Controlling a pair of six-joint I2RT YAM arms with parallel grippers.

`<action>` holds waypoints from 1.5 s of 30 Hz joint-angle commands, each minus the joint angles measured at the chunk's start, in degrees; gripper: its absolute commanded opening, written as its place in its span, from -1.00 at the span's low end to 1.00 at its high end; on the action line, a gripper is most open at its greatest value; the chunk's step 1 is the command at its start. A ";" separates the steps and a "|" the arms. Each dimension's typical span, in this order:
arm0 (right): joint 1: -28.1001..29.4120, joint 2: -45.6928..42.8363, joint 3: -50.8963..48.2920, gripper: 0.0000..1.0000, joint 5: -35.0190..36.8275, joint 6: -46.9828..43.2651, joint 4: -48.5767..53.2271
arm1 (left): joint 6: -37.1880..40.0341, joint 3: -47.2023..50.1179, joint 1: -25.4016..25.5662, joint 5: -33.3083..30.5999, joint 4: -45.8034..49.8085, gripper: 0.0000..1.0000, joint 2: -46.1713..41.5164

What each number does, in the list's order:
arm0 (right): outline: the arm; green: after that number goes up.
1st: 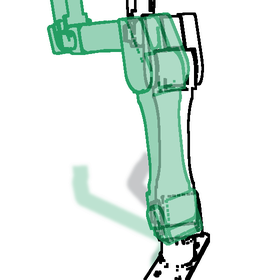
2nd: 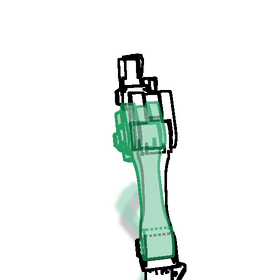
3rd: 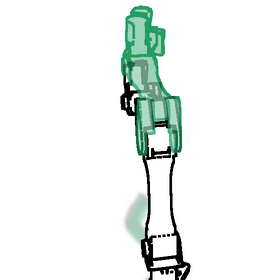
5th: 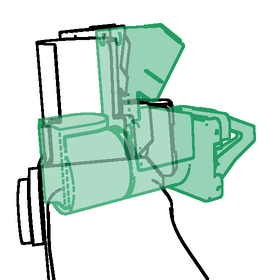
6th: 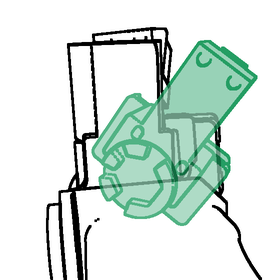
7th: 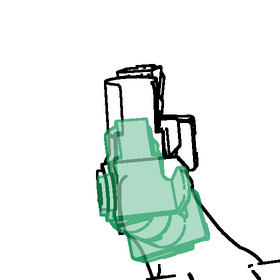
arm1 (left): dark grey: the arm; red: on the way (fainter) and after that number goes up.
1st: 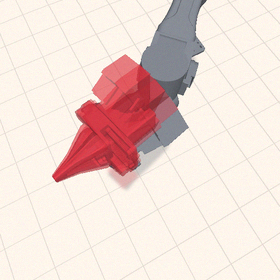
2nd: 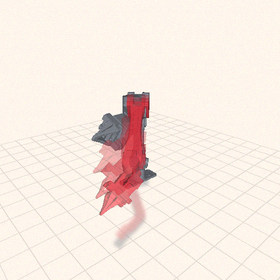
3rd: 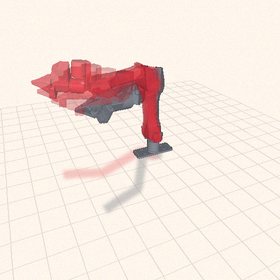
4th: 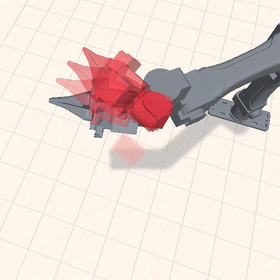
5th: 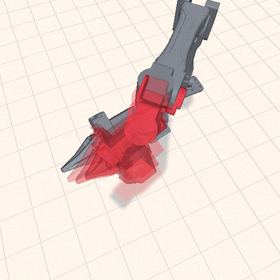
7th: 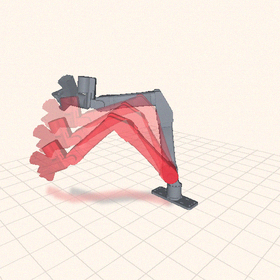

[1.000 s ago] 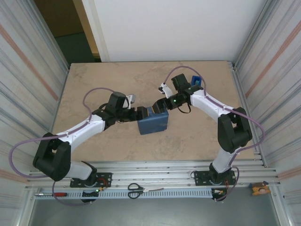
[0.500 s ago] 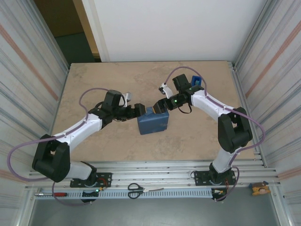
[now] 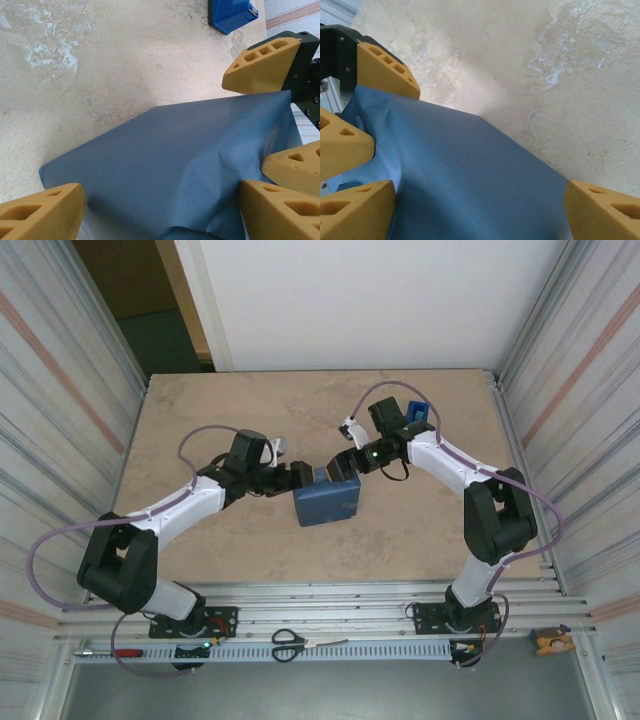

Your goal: Wrap the gift box in paper

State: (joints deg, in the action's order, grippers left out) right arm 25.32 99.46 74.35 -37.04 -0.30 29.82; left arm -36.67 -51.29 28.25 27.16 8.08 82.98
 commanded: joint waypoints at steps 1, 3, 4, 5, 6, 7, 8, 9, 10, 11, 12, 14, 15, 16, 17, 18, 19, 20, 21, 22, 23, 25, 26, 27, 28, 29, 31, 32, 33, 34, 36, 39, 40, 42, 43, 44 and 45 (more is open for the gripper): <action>-1.47 -2.75 0.89 0.77 3.97 2.10 0.04 | 3.14 2.38 1.11 -1.71 4.82 0.59 0.96; -2.72 -5.06 0.43 0.80 4.52 4.36 -2.44 | 3.69 2.42 1.11 -1.58 4.93 0.59 0.79; -3.26 -6.24 -0.27 0.82 4.16 5.32 -3.93 | 3.91 2.26 1.11 -1.51 4.86 0.59 0.78; -3.69 -7.28 -1.07 0.83 3.61 5.69 -5.17 | 4.05 2.13 1.11 -1.63 4.77 0.59 0.70; -3.79 -8.09 -1.83 0.84 3.30 5.70 -6.02 | 4.01 2.05 1.11 -1.67 4.72 0.59 0.69; -3.71 -8.83 -2.51 0.84 3.10 5.47 -6.37 | 4.14 1.90 1.11 -1.59 4.59 0.59 0.78; -3.62 -9.35 -3.13 0.85 3.42 5.07 -6.15 | 4.07 1.89 1.11 -1.67 4.42 0.59 0.78; -3.61 -9.66 -3.52 0.85 4.35 5.04 -5.66 | 4.01 1.82 1.11 -1.58 4.24 0.59 0.78; -3.74 -9.93 -3.76 0.86 6.48 5.48 -5.00 | 3.97 1.80 1.11 -1.45 3.99 0.59 0.78; -4.11 -10.40 -4.18 0.87 8.83 6.22 -4.65 | 3.97 1.88 1.11 -1.39 3.80 0.59 0.78; -4.79 -11.05 -4.97 0.87 10.37 6.92 -4.96 | 3.85 1.87 1.11 -1.39 3.80 0.59 0.78; -6.81 -13.22 -6.56 0.91 15.64 9.57 -6.15 | 4.05 1.89 1.11 -1.14 3.71 0.59 0.71; -8.10 -14.19 -7.30 0.94 18.07 11.38 -6.94 | 4.06 2.05 1.11 -1.04 3.55 0.58 0.69; -10.08 -15.21 -8.16 0.99 19.25 13.68 -7.96 | 4.06 2.11 1.11 -0.96 3.44 0.58 0.69; -12.53 -15.90 -8.65 0.96 19.16 15.60 -8.98 | 4.05 2.25 1.11 -0.97 3.27 0.58 0.69; -14.70 -16.05 -8.64 0.96 19.54 17.54 -9.16 | 3.99 2.41 1.11 -0.88 3.05 0.58 0.69; -17.43 -15.74 -8.00 0.96 19.22 19.59 -8.49 | 3.97 2.43 1.11 -0.91 2.98 0.58 0.77; -20.26 -14.71 -6.52 0.96 17.66 21.25 -6.63 | 3.97 2.42 1.11 -0.84 2.82 0.58 0.85; -23.08 -13.35 -5.13 0.96 14.80 22.25 -5.52 | 3.94 2.36 1.11 -0.79 2.74 0.57 0.91; -25.46 -12.11 -4.75 0.96 10.82 22.90 -6.15 | 4.06 2.39 1.11 -0.65 2.77 0.58 0.98; -28.00 -10.50 -4.82 0.96 5.27 24.05 -8.14 | 4.09 2.27 1.11 -0.53 2.65 0.57 1.04; -31.70 -5.97 -3.20 0.96 0.09 27.54 -9.34 | 4.23 2.23 1.11 -0.46 2.65 0.57 1.13; -32.90 -3.52 -1.82 0.92 -2.04 28.05 -9.19 | 4.26 2.24 1.11 -0.44 2.67 0.57 1.22; -34.12 -0.87 -0.72 0.61 -3.99 28.96 -9.85 | 4.36 2.08 1.11 -0.44 2.65 0.57 1.30; -34.97 1.20 0.09 0.41 -5.38 30.00 -10.57 | 4.45 2.01 1.11 -0.44 2.72 0.57 1.39; -35.77 3.50 1.09 0.29 -7.44 31.22 -11.57 | 4.49 1.92 1.11 -0.35 2.78 0.56 1.48; -36.52 7.64 4.27 0.07 -8.64 32.07 -10.50 | 4.69 1.83 1.11 -0.25 2.97 0.56 1.64; -36.57 9.11 5.51 0.02 -8.78 32.05 -9.80 | 4.75 1.76 1.11 -0.15 3.04 0.56 1.66; -36.74 10.72 6.70 -0.06 -9.06 31.95 -9.18 | 4.74 1.89 1.11 -0.19 3.08 0.56 1.65; -36.83 12.20 8.02 -0.15 -9.32 31.98 -8.38 | 4.77 1.87 1.11 -0.17 3.15 0.56 1.57; -36.84 14.30 9.33 -0.26 -10.34 32.07 -8.20 | 4.91 1.87 1.11 -0.12 3.26 0.56 1.57; -36.84 17.14 10.78 -0.36 -11.74 32.11 -7.96 | 4.82 1.90 1.11 -0.12 3.26 0.56 1.35; -36.91 18.16 11.46 -0.39 -12.00 32.03 -7.33 | 4.78 2.02 1.11 -0.13 3.18 0.55 1.31; -36.92 19.54 12.28 -0.43 -11.70 31.89 -6.50 | 4.84 1.93 1.11 -0.09 3.09 0.55 1.36; -36.92 20.10 12.57 -0.43 -11.61 31.88 -6.20 | 4.76 1.90 1.11 0.00 3.09 0.55 1.39; -36.92 20.45 12.71 -0.44 -11.81 31.78 -6.32 | 4.72 1.89 1.11 0.00 3.09 0.55 1.40; -36.84 20.84 12.83 -0.44 -11.99 31.72 -6.21 | 4.82 1.81 1.11 0.00 3.09 0.55 1.40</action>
State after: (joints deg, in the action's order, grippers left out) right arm -11.55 118.52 85.65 -46.83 31.11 21.26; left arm -34.06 -50.92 28.25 27.31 6.59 82.96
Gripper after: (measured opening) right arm 0.281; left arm 0.774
